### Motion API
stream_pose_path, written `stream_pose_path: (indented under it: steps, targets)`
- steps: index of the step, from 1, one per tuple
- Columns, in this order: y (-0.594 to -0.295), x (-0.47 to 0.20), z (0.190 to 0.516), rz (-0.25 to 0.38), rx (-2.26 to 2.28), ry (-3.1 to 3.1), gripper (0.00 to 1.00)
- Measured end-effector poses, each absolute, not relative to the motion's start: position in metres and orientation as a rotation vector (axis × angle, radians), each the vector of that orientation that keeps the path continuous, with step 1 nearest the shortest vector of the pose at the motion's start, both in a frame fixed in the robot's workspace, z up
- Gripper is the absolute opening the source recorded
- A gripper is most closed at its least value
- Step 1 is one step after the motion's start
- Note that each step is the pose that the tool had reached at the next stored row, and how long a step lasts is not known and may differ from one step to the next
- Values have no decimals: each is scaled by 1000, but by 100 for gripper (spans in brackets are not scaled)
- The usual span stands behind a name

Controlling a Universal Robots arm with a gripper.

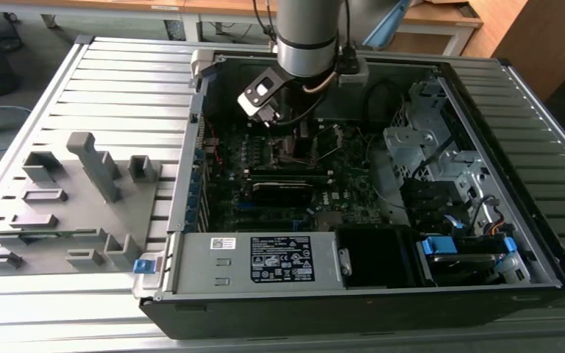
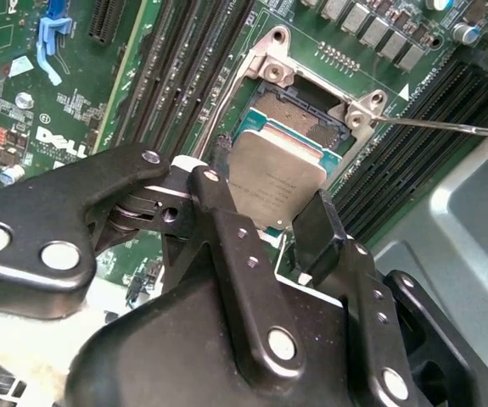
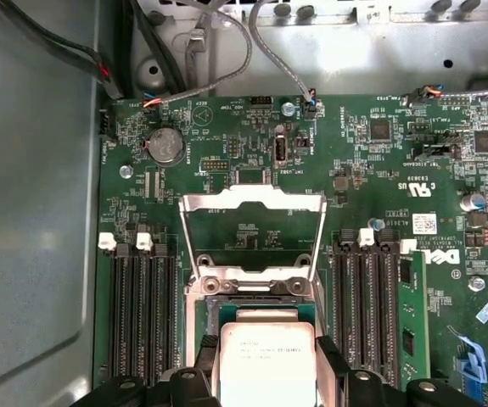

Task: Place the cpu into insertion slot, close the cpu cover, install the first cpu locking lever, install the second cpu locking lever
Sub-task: 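Place the cpu into insertion slot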

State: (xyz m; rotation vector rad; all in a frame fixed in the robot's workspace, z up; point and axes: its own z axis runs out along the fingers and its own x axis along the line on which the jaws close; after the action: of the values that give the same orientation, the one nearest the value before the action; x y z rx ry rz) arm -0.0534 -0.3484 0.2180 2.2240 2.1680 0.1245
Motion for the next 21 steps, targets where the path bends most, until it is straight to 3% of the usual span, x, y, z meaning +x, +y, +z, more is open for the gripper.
stream_pose_path:
  steps: [21]
  targets:
    - [-344, -55, 203, 124, 2225, 2167, 54]
